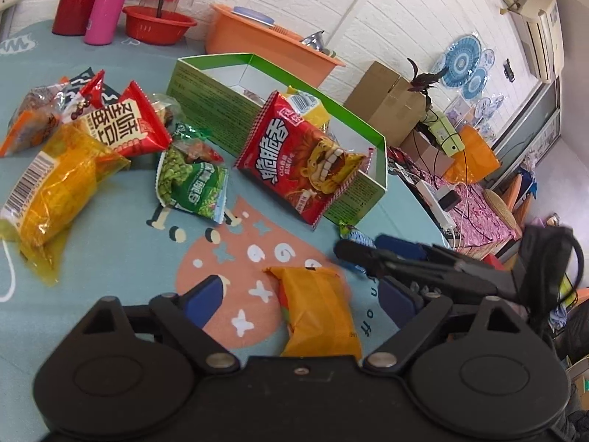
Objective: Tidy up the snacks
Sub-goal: 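Move the left tool to the orange bag while the right tool grasps the blue snack bag, then carry the orange bag with the left tool while the right tool carries the blue bag into the box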
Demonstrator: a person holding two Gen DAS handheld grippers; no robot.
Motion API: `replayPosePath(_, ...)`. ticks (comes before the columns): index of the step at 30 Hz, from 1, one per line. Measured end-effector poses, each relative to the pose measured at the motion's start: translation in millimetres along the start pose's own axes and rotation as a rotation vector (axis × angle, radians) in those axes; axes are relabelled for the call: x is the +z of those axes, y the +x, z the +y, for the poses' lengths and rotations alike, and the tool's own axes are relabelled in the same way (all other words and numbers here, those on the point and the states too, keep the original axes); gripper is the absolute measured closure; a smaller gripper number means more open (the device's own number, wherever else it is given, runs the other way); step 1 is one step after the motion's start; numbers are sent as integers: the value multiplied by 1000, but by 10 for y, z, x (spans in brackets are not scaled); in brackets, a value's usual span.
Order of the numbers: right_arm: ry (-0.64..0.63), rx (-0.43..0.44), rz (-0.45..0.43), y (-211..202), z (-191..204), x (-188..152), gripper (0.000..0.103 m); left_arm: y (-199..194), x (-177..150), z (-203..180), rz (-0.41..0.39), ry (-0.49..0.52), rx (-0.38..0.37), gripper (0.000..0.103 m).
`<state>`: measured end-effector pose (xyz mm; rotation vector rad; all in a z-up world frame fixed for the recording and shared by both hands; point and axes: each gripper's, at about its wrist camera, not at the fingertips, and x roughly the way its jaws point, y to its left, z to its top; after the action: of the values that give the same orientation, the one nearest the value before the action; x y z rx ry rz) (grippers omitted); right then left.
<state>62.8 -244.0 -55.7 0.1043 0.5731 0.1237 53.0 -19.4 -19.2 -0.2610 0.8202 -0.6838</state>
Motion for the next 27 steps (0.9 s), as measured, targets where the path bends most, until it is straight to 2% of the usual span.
replayPosePath(1,-19,-6,3,39,25,15,0,-1,-22,-2,4,2,2,0)
replayPosePath(3,-58,-30,15,98,62,20,40,-3,-49,0,13,3,6,0)
replayPosePath(4,-70,-13,20,96,60,5,44,0,-64,-5,19,5,6,0)
replayPosePath(7,-107,67,26,-21,44,-68,45,37,-89,-50,38,22,-6,0)
replayPosePath(10,-169,66,27,-214,31,-190,45,105,-110,-137,58,53,-15,0)
replayPosePath(13,-164,45,29,-384,-69,-283,44,193,-129,-228,74,80,-19,0)
replayPosePath(16,-118,31,27,-471,-183,-332,37,321,-152,-345,88,123,16,0)
replayPosePath(19,-108,27,22,-479,-195,-346,35,448,-194,-445,106,173,28,0)
replayPosePath(23,-109,36,26,-440,-167,-357,33,540,-250,-574,86,288,111,0)
replayPosePath(24,-106,39,28,-429,-157,-359,32,564,-258,-604,83,321,133,2)
replayPosePath(26,-103,38,31,-411,-161,-366,32,593,-276,-647,81,377,170,23)
replayPosePath(27,-102,38,28,-410,-164,-371,31,607,-285,-655,82,395,177,23)
